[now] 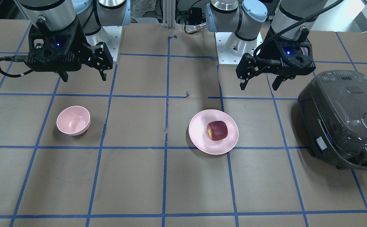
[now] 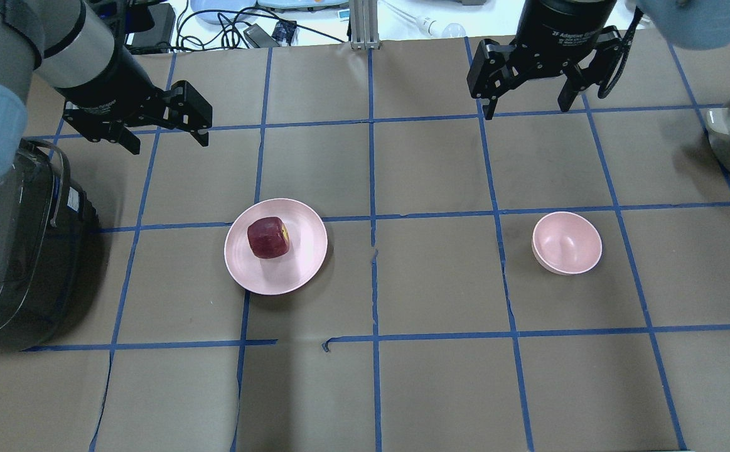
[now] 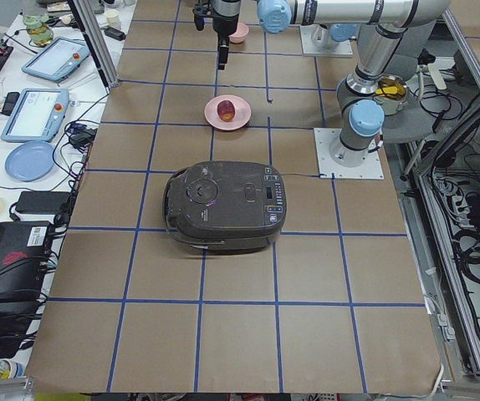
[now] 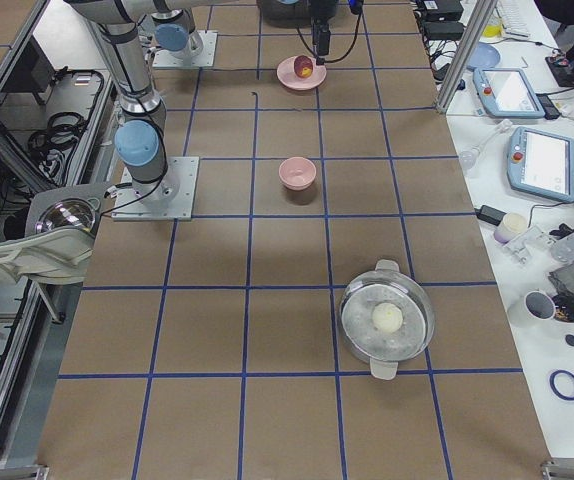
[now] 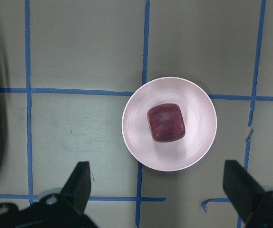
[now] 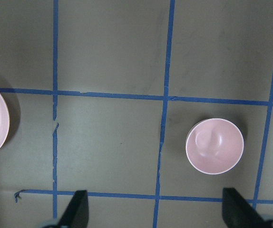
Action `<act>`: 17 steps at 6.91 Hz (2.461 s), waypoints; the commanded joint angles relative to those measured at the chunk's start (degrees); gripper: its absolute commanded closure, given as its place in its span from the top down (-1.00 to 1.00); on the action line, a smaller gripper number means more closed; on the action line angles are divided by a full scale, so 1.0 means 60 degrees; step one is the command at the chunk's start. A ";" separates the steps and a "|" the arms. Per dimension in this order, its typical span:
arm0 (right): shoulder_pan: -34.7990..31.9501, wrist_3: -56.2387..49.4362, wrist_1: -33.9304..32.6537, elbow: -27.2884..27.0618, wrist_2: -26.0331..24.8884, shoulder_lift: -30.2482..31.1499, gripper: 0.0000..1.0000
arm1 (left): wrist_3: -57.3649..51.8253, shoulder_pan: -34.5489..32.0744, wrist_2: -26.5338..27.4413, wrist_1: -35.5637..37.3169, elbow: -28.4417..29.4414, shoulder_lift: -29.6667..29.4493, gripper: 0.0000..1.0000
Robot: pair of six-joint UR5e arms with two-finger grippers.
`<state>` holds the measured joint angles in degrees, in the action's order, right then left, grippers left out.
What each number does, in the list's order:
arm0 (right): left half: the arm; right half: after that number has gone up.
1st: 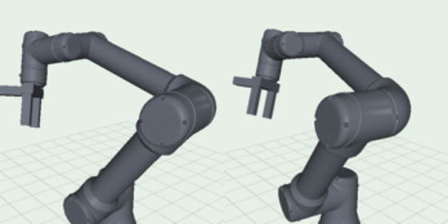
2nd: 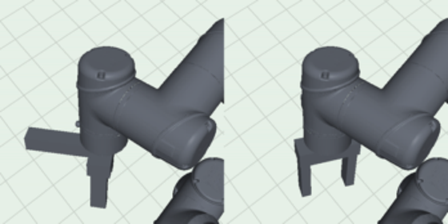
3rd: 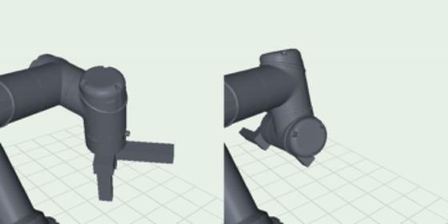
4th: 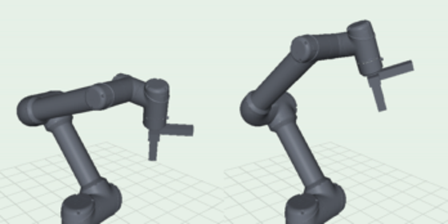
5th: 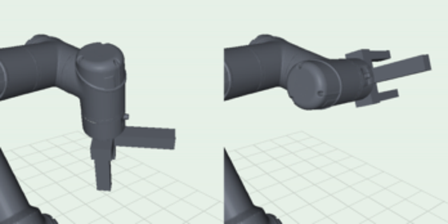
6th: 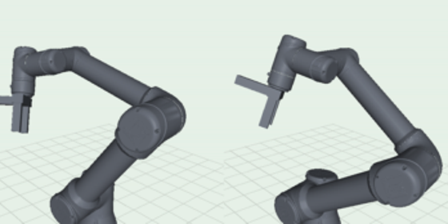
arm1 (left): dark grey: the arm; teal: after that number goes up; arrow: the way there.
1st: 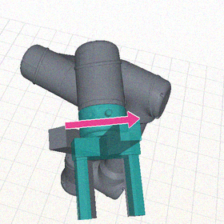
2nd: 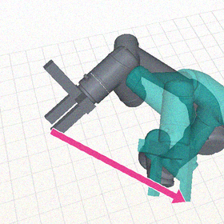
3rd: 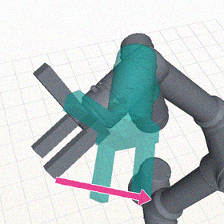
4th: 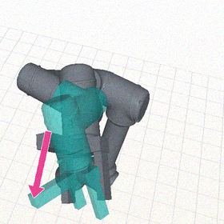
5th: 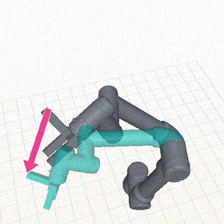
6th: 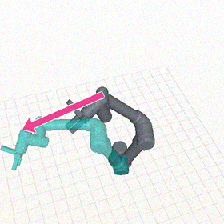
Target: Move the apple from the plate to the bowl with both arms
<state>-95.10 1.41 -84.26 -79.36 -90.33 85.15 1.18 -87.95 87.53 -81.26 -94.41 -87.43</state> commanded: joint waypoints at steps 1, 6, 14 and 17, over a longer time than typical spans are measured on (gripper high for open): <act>0.0000 0.0000 0.0009 0.0000 -0.0003 -0.0012 1.00 | -0.0006 -0.0006 0.0017 0.0008 -0.0085 -0.0047 1.00; 0.0000 0.0000 0.0010 0.0000 -0.0003 0.0003 1.00 | 0.0735 -0.0429 -0.0071 0.1316 -0.1412 -0.0573 1.00; 0.0102 -0.0015 0.0039 -0.0102 -0.0486 0.0003 1.00 | 0.2967 -0.0958 -0.0247 0.5442 -0.3645 -0.3194 1.00; 0.0291 0.0000 0.0271 -0.0204 -0.0487 -0.0012 1.00 | 0.2601 -0.0987 -0.0086 0.5501 -0.3602 -0.3067 -0.85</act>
<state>-94.09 1.40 -83.61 -80.17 -93.23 85.09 17.27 -93.81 86.49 -48.39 -116.21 -106.78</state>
